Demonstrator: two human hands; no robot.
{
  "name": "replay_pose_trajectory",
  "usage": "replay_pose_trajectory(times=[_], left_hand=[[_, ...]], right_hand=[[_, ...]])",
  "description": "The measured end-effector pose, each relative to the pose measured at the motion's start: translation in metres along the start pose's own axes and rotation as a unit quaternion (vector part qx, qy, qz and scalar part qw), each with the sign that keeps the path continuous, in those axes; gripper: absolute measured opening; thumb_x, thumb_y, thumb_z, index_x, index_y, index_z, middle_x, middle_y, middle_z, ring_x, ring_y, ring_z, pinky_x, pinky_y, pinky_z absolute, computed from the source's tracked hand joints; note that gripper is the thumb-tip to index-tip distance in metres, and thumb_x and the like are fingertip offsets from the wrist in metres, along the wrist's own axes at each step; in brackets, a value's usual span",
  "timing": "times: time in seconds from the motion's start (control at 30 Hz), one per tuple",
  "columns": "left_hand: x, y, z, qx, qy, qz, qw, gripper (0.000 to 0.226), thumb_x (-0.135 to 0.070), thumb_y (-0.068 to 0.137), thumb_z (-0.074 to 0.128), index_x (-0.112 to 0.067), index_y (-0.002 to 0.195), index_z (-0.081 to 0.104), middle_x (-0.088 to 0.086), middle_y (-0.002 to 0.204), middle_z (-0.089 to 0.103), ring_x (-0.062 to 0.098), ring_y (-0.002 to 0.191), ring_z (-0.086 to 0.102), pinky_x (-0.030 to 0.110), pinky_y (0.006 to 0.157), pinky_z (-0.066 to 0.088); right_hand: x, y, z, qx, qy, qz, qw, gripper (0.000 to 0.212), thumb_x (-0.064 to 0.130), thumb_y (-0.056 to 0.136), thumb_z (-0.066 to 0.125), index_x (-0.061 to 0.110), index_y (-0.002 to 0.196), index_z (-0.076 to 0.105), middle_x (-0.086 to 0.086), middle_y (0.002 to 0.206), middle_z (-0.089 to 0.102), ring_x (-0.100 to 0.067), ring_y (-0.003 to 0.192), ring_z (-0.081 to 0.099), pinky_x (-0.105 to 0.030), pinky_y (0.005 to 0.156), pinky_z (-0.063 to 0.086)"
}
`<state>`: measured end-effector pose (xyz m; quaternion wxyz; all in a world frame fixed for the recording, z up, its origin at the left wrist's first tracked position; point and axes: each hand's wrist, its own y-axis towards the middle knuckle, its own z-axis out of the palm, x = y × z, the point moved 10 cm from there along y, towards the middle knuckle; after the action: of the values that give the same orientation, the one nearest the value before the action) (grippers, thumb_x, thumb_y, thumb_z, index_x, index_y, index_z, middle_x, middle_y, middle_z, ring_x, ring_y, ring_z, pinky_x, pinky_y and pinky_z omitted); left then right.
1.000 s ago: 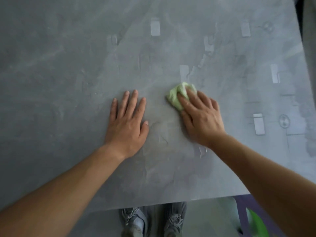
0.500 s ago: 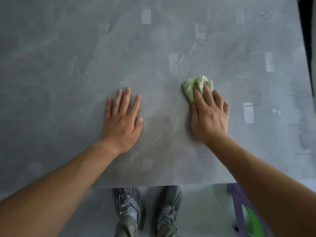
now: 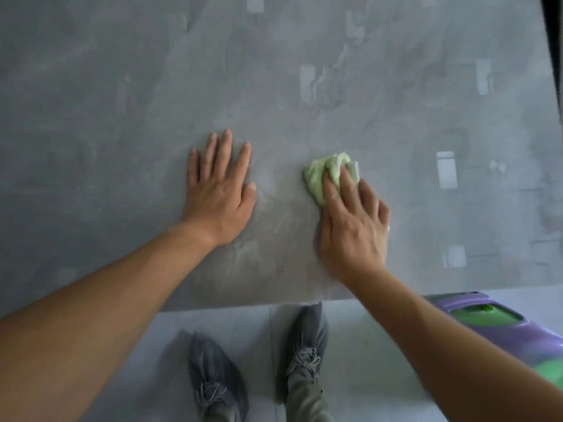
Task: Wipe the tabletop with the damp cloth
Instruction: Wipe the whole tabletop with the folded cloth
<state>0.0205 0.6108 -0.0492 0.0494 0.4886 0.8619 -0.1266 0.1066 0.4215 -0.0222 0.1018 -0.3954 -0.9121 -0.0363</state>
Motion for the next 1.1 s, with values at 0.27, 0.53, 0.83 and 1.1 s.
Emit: replay_pose_trajectory(times=[0.27,0.53,0.83,1.1], left_hand=[[0.011,-0.008,-0.017,-0.017,-0.045,0.051,0.998,0.065,-0.043,0.090,0.033,-0.015,0.149,0.035,0.017,0.162,0.016,0.033,0.150,0.012,0.051,0.121,0.007],[0.081,-0.054,-0.018,-0.041,0.025,0.008,0.999,0.062,-0.046,0.091,0.035,-0.023,0.149,0.036,0.015,0.162,0.018,0.037,0.149,0.012,0.063,0.117,0.004],[0.087,-0.053,-0.013,-0.038,0.019,0.013,0.999,0.062,-0.050,0.093,0.033,-0.029,0.151,0.029,0.011,0.164,0.013,0.034,0.150,0.007,0.062,0.117,0.003],[0.089,-0.052,-0.013,-0.030,-0.003,0.013,0.999,0.060,-0.047,0.094,0.030,-0.031,0.151,0.028,0.008,0.164,0.010,0.031,0.151,0.004,0.060,0.118,0.000]], right_hand=[[-0.005,-0.021,-0.003,-0.007,0.011,0.044,0.999,0.056,0.032,0.091,0.037,0.023,0.145,0.049,-0.001,0.158,0.038,-0.032,0.132,0.038,-0.042,0.102,0.030],[0.071,-0.050,0.015,0.008,-0.006,-0.021,1.000,0.056,0.029,0.092,0.040,0.022,0.146,0.048,-0.002,0.157,0.039,-0.033,0.132,0.039,-0.043,0.103,0.031],[0.126,-0.066,0.027,0.007,0.007,-0.010,1.000,0.057,0.023,0.091,0.047,0.021,0.148,0.046,-0.002,0.159,0.037,-0.034,0.134,0.038,-0.043,0.102,0.030],[0.097,-0.037,0.023,-0.007,0.023,0.140,0.990,0.062,0.030,0.088,0.037,0.025,0.150,0.038,0.001,0.162,0.028,-0.031,0.137,0.030,-0.043,0.107,0.024]])
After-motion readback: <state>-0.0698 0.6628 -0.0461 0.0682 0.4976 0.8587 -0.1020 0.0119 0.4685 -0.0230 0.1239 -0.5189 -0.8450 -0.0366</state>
